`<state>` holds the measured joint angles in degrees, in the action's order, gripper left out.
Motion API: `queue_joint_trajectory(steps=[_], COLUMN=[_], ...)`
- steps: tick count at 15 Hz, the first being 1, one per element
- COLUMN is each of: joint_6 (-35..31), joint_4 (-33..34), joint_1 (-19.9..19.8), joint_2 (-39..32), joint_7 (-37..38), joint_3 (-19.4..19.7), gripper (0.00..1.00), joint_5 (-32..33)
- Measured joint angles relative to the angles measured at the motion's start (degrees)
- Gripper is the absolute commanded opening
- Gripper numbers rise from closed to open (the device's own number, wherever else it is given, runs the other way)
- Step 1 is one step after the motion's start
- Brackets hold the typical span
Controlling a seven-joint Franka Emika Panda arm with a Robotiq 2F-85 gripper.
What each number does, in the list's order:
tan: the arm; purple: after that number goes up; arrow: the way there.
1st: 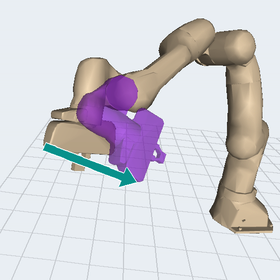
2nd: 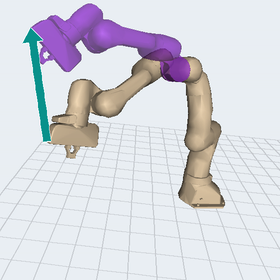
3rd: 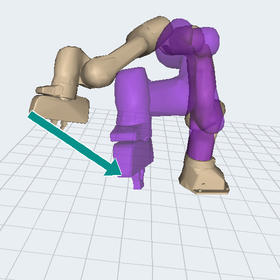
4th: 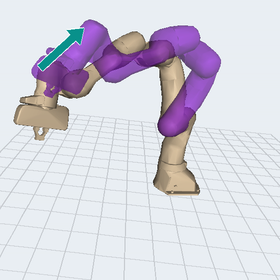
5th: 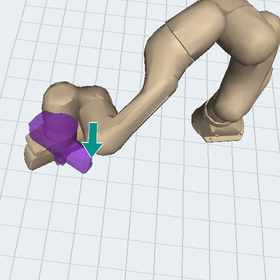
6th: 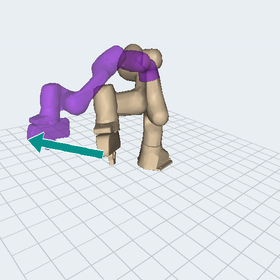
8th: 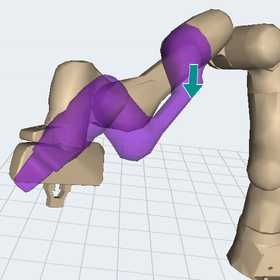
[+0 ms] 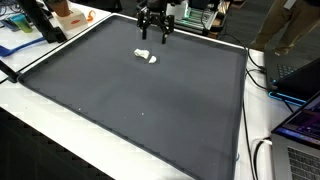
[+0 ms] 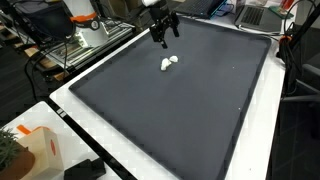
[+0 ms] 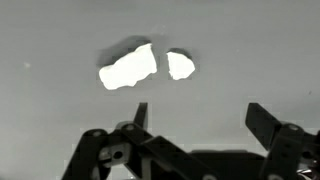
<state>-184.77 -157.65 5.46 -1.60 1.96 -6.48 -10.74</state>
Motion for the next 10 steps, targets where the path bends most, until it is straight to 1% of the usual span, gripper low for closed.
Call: queue_joint_trajectory(steps=[2, 5, 6, 8, 10], joint_6=[-4.45, -8.30, -8.69, -8.45, -8.42], joint_4=[-0.01, 0.02, 0.04, 0.13, 0.18], joint_1=[-0.73, 0.23, 0.32, 0.29, 0.39], joint_2=[-2.71, -6.71, -7.82, -8.88, -8.94], joint_7=[-3.04, -11.57, -12.83, -11.64, -10.98], joint_3=[2.36, 7.40, 7.85, 6.97, 6.44], gripper=[1.00, 1.00, 1.00, 1.00, 1.00], joint_5=[2.58, 1.78, 1.67, 3.91, 4.66])
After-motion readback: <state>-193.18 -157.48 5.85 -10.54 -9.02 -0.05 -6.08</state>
